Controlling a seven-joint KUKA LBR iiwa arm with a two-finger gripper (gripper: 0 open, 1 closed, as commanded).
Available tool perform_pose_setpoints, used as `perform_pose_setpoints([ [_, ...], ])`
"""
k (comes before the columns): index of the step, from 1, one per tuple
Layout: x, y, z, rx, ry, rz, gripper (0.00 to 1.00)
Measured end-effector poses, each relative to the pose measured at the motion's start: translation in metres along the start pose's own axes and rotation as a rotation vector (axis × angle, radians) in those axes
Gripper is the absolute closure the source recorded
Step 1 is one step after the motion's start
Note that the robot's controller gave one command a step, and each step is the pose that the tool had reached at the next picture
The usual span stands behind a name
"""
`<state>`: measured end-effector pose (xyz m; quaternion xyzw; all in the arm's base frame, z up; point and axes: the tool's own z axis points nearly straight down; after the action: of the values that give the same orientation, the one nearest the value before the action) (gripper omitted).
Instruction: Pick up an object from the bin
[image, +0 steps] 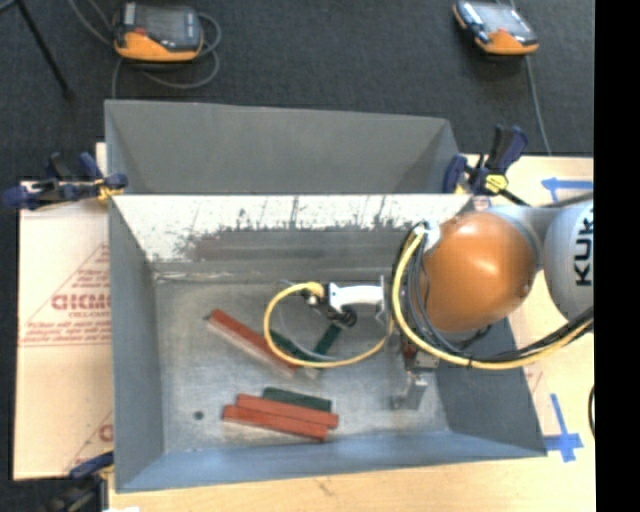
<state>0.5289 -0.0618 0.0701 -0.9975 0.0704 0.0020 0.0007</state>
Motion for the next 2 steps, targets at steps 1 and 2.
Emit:
perform_pose_setpoints([
  [1,0.008,-0.005,0.0,0.001,0.004,0.018,0.0],
  [2,0.081,-0.033,-0.001,0.002,0.008,0.012,0.0],
])
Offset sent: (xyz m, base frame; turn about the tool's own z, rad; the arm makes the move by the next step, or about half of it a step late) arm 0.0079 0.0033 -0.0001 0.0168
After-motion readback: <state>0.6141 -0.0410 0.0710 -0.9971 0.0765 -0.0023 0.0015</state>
